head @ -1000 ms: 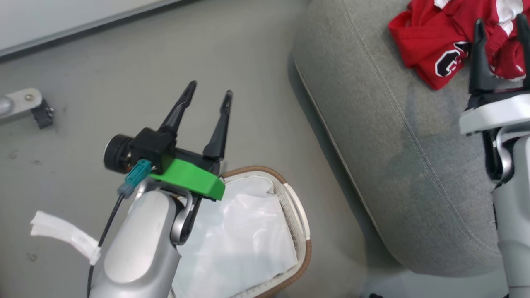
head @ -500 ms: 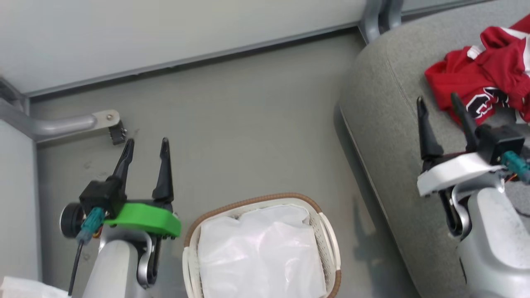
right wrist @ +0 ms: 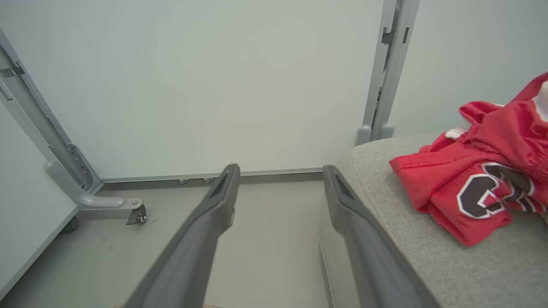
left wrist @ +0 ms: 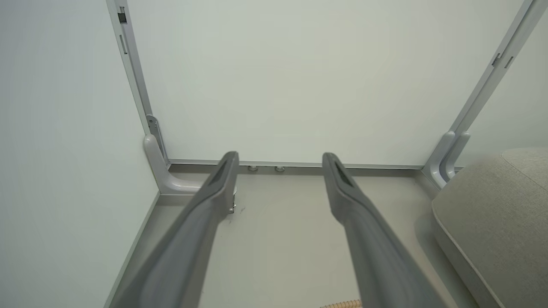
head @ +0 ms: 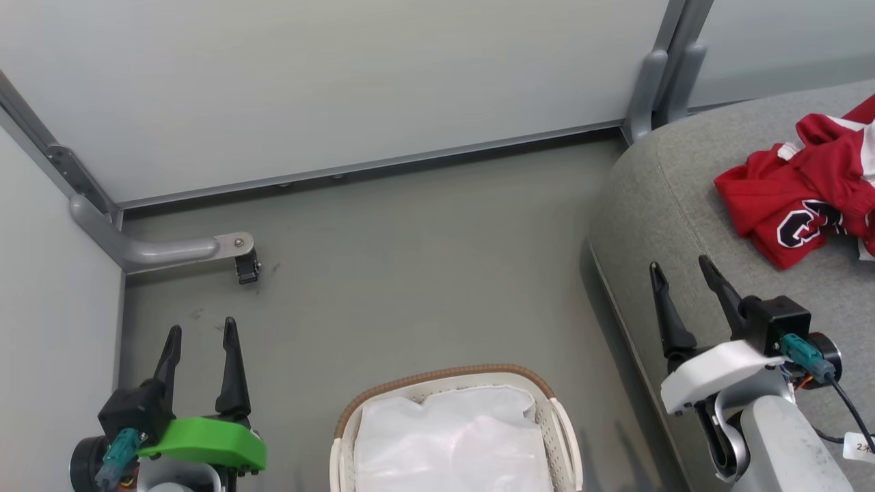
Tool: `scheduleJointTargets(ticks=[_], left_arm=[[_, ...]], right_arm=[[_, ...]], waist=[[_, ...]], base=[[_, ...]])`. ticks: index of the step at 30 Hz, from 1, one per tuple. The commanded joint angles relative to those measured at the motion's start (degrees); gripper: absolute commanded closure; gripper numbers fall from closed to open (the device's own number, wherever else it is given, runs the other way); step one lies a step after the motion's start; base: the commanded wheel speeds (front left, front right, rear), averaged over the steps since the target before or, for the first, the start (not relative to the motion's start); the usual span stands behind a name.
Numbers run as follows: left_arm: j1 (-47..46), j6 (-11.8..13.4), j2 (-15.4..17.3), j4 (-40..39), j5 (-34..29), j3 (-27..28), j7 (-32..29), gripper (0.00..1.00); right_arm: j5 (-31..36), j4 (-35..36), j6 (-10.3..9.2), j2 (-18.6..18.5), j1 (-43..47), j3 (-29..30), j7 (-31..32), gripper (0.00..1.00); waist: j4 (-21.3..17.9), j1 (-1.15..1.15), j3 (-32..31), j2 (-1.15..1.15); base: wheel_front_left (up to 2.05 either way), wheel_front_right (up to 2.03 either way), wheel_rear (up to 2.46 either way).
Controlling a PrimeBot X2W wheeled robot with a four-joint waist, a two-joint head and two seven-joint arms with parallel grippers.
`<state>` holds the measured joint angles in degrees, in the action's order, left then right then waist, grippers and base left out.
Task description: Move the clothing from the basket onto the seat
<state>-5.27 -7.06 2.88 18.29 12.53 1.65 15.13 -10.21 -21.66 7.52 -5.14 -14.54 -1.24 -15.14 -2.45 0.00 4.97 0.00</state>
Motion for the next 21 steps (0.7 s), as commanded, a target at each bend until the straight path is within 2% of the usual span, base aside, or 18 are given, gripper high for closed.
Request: scheduleJointTargets(ticks=[1, 10, 19, 20, 21], left_arm=[[1.12, 0.25, 0.07, -0.66, 0.30, 0.03, 0.02, 0.00], [4.22, 0.42, 0.07, -1.13, 1.26, -0.12, 0.02, 0.00], [3.48, 0.33, 0.07, -1.05, 2.54, 0.19, 0.02, 0.00], [3.51, 0.20, -0.02, -0.99, 2.24, 0.16, -0.02, 1.00], [3.58, 0.20, -0.08, -0.55, 2.22, 0.10, -0.01, 1.00]], right_arm=[[-0.08, 0.10, -0.06, -0.01, 1.17, -0.10, -0.01, 0.00], [-0.32, 0.01, -0.06, 0.74, 3.47, -0.28, -0.01, 0.00], [-0.43, 0.43, -0.06, 0.59, 2.19, -0.32, -0.01, 0.00], [-0.36, 0.33, 0.00, 0.82, 2.27, -0.40, 0.00, 1.00], [-0.34, -0.04, 0.00, 0.85, 2.42, -0.42, 0.00, 1.00]], waist=[[0.59, 0.00, -0.93, 0.00], [0.86, 0.00, -2.35, 0.00], [0.43, 0.00, -1.67, 0.00], [0.49, 0.00, -1.74, 0.00], [0.47, 0.00, -1.72, 0.00]], base=[[0.00, 0.00, 0.00], [0.00, 0.00, 0.00], [0.00, 0.00, 0.00], [0.00, 0.00, 0.00], [0.00, 0.00, 0.00]])
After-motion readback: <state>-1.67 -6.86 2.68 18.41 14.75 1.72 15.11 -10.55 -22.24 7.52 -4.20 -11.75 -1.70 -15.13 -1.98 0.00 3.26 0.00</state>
